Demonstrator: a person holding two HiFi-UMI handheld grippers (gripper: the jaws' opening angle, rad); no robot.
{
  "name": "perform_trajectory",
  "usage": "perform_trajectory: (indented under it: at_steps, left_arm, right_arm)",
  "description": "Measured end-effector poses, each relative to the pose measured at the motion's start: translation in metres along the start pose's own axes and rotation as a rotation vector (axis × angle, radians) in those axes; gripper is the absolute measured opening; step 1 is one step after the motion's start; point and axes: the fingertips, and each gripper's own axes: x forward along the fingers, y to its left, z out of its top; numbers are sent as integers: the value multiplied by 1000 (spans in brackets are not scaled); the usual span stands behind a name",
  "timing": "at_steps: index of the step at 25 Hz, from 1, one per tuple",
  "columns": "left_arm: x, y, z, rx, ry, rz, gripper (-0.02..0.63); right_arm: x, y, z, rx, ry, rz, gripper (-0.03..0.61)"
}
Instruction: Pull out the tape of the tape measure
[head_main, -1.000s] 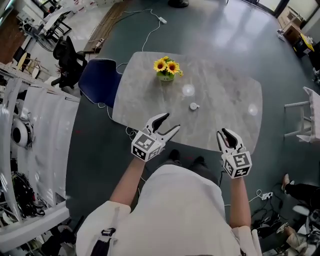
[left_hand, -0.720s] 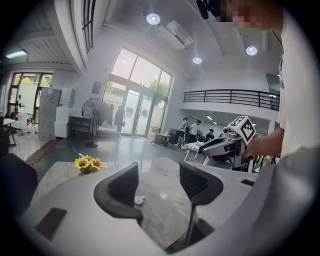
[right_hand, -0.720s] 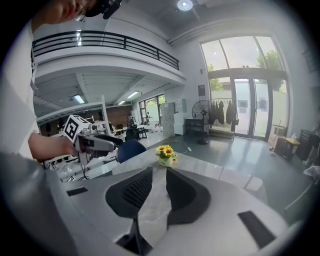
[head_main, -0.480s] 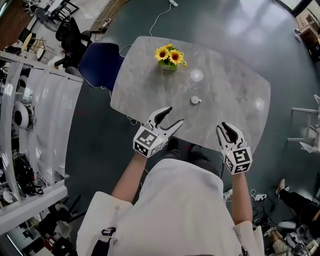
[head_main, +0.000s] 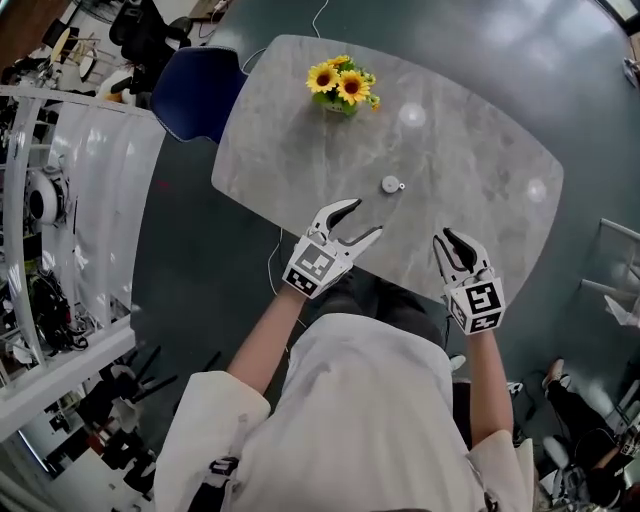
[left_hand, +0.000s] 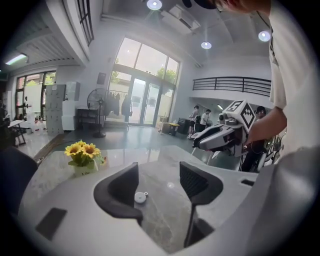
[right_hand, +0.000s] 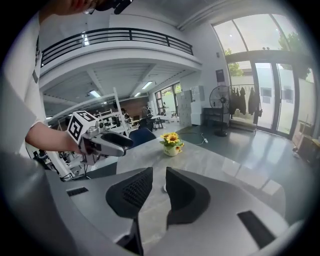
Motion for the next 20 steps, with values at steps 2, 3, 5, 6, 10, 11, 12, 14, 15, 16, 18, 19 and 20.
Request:
perform_trajectory:
  at_steps: [2,3,5,6,10,11,12,14,15,16,18,19,20]
  left_arm:
    - [21,7,-13,2,24,4,264]
    - [31,12,-19,3,38,6,264]
    - [51,21,-34,2,69,7,264]
    - [61,25,-42,0,85,6,264]
    - [97,37,-73,2,142,-10,264]
    - [106,40,-81,4,159,-16,264]
    - [115,43,-90,5,177,-20,264]
    - [131,46,-110,2,216,-29,264]
    - [139,48,-119,2,232,-33,264]
    - [146,50,-129,5,247,-36,264]
    - [159,55,-147,14,278,-41,264]
    - [165,57,-155,21,296,-42,264]
    - [170,59,-164,29,315,-43,264]
  right_arm:
    - [13,-11,-10,-10,19,19,103]
    - [20,-16,-15,-14,30,29,103]
    - [35,-25,-27,-25,55,50,103]
    - [43,-28,-33,-32,67,61,103]
    - [77,-45,-62,-63,125,103,103]
    - [85,-49,-68,-70,141,113,103]
    - [92,-52,-74,-74,156,124,103]
    - [104,-54,-87,-78,180,147,103]
    - [109,-55,-93,-79,191,157,103]
    - [115,-55,-98,-80,200,166,103]
    - [127,-55,-106,-79,213,177,103]
    - [132,-55,-110,-76,217,181,103]
    - [136,-55,-113,-71,219,186,103]
